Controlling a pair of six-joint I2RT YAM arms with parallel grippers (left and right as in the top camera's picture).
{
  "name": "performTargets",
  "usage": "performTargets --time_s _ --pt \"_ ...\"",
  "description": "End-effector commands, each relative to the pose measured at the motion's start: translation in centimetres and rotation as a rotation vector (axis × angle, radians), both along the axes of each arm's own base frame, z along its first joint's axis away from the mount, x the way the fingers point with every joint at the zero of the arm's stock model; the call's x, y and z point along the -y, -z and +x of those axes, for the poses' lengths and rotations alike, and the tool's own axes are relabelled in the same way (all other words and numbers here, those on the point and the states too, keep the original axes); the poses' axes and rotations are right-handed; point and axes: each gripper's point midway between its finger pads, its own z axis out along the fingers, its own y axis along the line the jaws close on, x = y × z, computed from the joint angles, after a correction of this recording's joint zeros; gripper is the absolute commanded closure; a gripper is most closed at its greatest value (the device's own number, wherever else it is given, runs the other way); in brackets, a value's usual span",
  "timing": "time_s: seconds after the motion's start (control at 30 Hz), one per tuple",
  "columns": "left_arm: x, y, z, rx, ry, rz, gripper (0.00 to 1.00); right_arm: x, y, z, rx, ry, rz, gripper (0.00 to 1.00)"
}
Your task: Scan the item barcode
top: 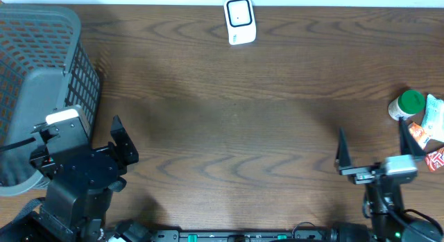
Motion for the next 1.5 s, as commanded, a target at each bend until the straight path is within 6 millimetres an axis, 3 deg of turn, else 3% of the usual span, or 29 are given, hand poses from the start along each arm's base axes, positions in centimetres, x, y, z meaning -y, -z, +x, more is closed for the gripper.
performTargets --time_s 0.0,0.5,0.93,1.23,1.47 --pt "-0.3 0.1 0.1 0.004 -0.023 -0.001 0.02 0.3 1.9 0.3 0.005 0.012 0.052 0.01" --pt "-0.3 0.1 0.1 0.004 -0.023 -0.001 0.02 1.9 8.5 2.4 -0.087 0.100 0.095 0.01" --pt "-0.3 0.1 0.1 0.004 -0.023 -0.001 0.02 1.8 14.3 3.8 -0.190 0.098 0.101 0.01" --pt "-0.3 0.1 0.1 0.004 -0.023 -0.001 0.02 2.5 15.1 3.9 -0.208 0.139 0.126 0.01" --pt "-0.3 0.1 0.1 0.004 -0.023 -0.001 0.02 2.3 18.0 3.9 -0.327 0.138 0.121 0.01"
